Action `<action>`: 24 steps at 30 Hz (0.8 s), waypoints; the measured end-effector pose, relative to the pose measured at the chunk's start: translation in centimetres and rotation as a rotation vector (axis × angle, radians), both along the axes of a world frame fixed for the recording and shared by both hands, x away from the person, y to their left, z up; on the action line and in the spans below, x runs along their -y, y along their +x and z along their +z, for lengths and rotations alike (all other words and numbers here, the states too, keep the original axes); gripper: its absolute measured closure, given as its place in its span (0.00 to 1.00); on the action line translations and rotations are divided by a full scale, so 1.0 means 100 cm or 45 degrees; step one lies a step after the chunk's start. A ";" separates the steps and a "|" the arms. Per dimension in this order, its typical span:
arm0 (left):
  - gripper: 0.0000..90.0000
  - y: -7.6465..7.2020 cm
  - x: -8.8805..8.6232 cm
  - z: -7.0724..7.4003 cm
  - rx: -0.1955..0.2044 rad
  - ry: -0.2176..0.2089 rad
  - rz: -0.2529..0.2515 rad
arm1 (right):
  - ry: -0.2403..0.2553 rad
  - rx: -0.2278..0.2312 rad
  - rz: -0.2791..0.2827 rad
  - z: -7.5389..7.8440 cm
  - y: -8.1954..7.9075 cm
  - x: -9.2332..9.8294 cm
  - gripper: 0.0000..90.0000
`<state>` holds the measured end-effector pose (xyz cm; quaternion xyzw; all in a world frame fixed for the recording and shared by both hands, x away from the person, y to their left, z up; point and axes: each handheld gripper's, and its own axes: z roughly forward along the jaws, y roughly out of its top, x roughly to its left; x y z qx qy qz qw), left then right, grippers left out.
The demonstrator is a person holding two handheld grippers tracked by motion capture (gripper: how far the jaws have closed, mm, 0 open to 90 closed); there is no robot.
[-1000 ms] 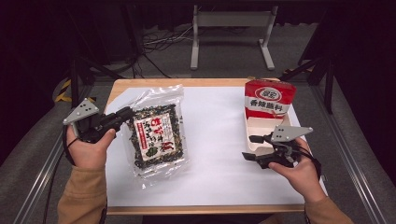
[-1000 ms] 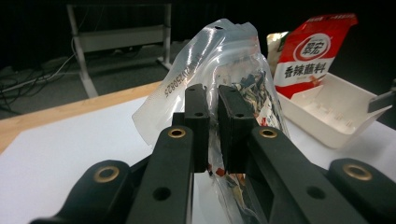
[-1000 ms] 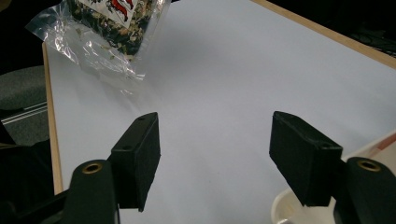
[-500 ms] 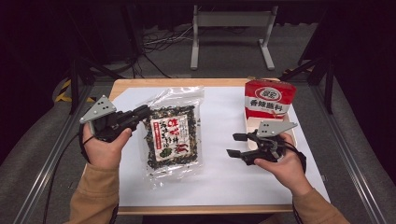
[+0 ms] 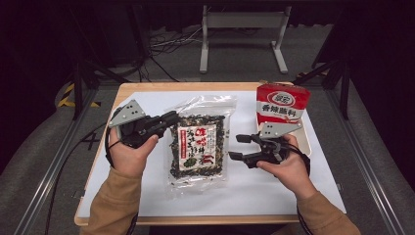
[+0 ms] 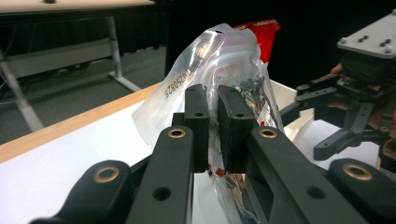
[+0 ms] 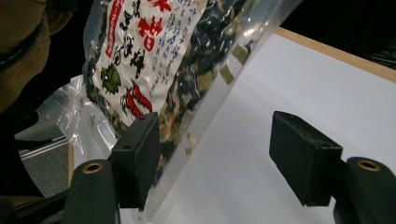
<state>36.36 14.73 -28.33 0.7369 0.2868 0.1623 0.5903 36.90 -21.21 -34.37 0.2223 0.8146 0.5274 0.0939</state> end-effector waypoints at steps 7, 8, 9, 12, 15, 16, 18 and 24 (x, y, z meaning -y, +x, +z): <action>0.93 0.000 0.016 0.001 0.012 -0.007 -0.062 | 0.041 -0.055 0.013 0.000 0.004 -0.001 0.35; 0.93 0.000 0.016 0.001 0.012 -0.007 -0.062 | 0.040 -0.056 0.012 -0.001 0.004 -0.002 0.35; 0.93 0.000 0.020 0.000 0.013 -0.008 -0.079 | 0.042 -0.062 0.016 -0.001 0.005 -0.002 0.35; 0.93 0.000 0.024 -0.001 0.016 -0.005 -0.096 | 0.051 -0.072 0.023 -0.002 0.004 -0.003 0.35; 0.93 -0.001 0.027 -0.001 0.019 -0.007 -0.105 | 0.057 -0.077 0.034 -0.003 0.004 -0.004 0.34; 0.93 -0.001 0.027 -0.002 0.022 -0.002 -0.112 | 0.057 -0.079 0.034 -0.003 0.004 -0.004 0.34; 0.93 -0.001 0.029 -0.003 0.014 -0.004 -0.124 | 0.063 -0.088 0.035 -0.003 0.005 -0.005 0.32; 0.92 -0.001 0.034 -0.005 0.023 -0.014 -0.148 | 0.073 -0.139 0.037 -0.006 0.006 -0.006 0.30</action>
